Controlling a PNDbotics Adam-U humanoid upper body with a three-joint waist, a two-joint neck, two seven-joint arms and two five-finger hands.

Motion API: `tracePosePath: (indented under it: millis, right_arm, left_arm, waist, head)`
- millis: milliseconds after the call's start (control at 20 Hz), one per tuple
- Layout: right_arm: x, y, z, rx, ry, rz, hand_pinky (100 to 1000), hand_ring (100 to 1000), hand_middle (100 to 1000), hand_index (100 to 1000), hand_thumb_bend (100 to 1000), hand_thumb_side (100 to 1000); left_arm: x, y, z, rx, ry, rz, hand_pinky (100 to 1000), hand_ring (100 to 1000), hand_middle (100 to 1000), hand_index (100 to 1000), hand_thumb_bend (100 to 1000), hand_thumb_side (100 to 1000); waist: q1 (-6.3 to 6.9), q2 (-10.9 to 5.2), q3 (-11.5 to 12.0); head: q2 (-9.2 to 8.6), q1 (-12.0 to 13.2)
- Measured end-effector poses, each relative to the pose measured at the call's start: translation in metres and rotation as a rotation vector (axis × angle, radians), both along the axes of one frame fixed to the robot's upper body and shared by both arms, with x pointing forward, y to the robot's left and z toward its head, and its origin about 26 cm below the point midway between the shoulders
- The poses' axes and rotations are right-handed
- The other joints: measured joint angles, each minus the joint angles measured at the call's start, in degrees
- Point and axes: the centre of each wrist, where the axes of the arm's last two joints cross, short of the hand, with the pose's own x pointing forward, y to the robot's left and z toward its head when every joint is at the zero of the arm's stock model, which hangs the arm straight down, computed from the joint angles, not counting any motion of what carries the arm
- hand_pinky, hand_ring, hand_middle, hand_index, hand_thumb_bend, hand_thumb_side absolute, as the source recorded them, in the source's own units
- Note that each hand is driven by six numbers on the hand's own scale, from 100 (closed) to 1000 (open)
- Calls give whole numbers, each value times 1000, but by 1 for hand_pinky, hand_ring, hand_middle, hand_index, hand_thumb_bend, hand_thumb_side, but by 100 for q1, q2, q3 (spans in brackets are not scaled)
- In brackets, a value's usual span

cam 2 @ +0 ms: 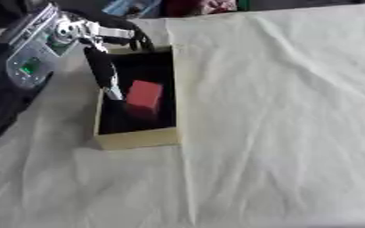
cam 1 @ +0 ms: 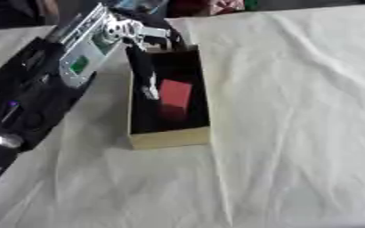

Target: Pick up objects on the table and place them in the box.

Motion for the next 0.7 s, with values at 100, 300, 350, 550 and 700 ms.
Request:
tracePosePath:
  millis: [100, 300, 350, 550, 700]
  right_arm:
    - [0, 0, 0, 2, 0, -2, 881, 871, 882, 846, 100, 451]
    - [0, -2, -3, 6, 4, -9, 881, 871, 882, 846, 100, 448]
    - [0, -3, -4, 9, 4, -12, 881, 871, 882, 846, 100, 447]
    - [-1, -6, -6, 10, 3, -25, 880, 872, 883, 847, 100, 444]
    - [-2, -8, -7, 7, 3, -33, 879, 872, 883, 847, 100, 441]
  left_arm:
    - [-5, 3, 9, -21, -38, -8, 897, 882, 840, 906, 1000, 295]
    - [-23, 17, 34, -130, -196, 9, 858, 853, 805, 873, 977, 266]
    - [-27, 22, 39, -166, -238, 16, 853, 848, 800, 871, 944, 240]
    - [-45, 45, 53, -272, -357, 49, 843, 838, 794, 866, 848, 172]
    - [-58, 67, 57, -297, -399, 82, 839, 833, 796, 868, 841, 175]
  waist:
    - [0, 0, 15]
    - [0, 0, 64]
    - [0, 0, 75]
    - [0, 0, 120]
    - [0, 0, 147]
  head:
    - [2, 17]
    - [2, 27]
    - [2, 27]
    - [4, 15]
    - [6, -10]
